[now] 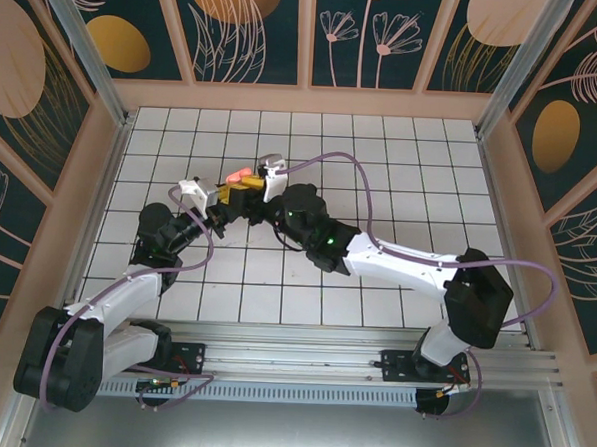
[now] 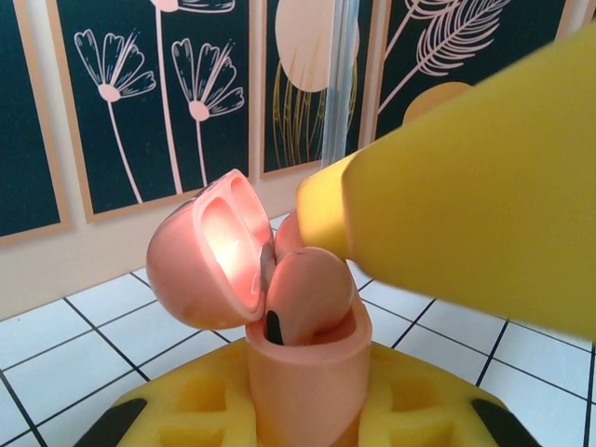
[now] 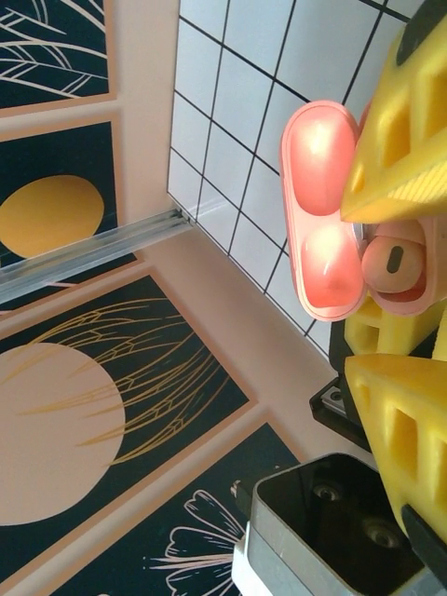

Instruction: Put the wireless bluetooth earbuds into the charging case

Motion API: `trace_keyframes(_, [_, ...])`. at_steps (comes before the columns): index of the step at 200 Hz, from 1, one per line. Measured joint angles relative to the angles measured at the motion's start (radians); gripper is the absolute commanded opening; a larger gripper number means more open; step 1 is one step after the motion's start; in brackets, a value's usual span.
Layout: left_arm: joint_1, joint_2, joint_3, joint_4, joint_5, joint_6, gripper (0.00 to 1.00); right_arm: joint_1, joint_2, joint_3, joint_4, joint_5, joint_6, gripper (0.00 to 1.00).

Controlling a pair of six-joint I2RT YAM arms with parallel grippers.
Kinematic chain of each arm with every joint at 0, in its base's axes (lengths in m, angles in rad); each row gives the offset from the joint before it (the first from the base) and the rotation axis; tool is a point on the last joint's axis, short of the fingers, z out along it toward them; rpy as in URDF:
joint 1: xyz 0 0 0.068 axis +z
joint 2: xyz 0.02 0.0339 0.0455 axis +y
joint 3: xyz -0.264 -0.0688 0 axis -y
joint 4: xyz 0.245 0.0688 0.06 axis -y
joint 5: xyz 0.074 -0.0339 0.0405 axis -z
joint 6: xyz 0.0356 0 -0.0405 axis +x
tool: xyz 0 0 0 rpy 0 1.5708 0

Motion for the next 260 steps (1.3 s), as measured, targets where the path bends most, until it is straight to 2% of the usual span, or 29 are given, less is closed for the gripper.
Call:
trace_keyframes(43, [0.0, -0.011, 0.019, 0.0, 0.028, 0.001, 0.09, -0.008, -0.066, 0.0, -0.058, -0.005, -0.008, 0.51])
trace_keyframes(70, [0.0, -0.011, 0.027, -0.008, 0.077, 0.008, 0.09, -0.042, -0.123, 0.0, -0.082, -0.059, -0.011, 0.55])
trace_keyframes(103, [0.0, -0.011, 0.052, -0.038, 0.137, 0.024, 0.08, -0.121, -0.169, 0.001, -0.125, -0.192, 0.009, 0.6])
trace_keyframes(152, [0.0, -0.011, 0.065, -0.055, 0.208, 0.027, 0.08, -0.262, -0.157, 0.035, -0.2, -0.445, 0.072, 0.63])
trace_keyframes(211, [0.0, -0.012, 0.072, -0.086, 0.234, 0.028, 0.09, -0.279, -0.038, 0.147, -0.231, -0.705, 0.111, 0.63])
trace_keyframes(260, [0.0, -0.016, 0.077, -0.103, 0.237, 0.035, 0.09, -0.291, -0.004, 0.173, -0.239, -0.806, 0.121, 0.59])
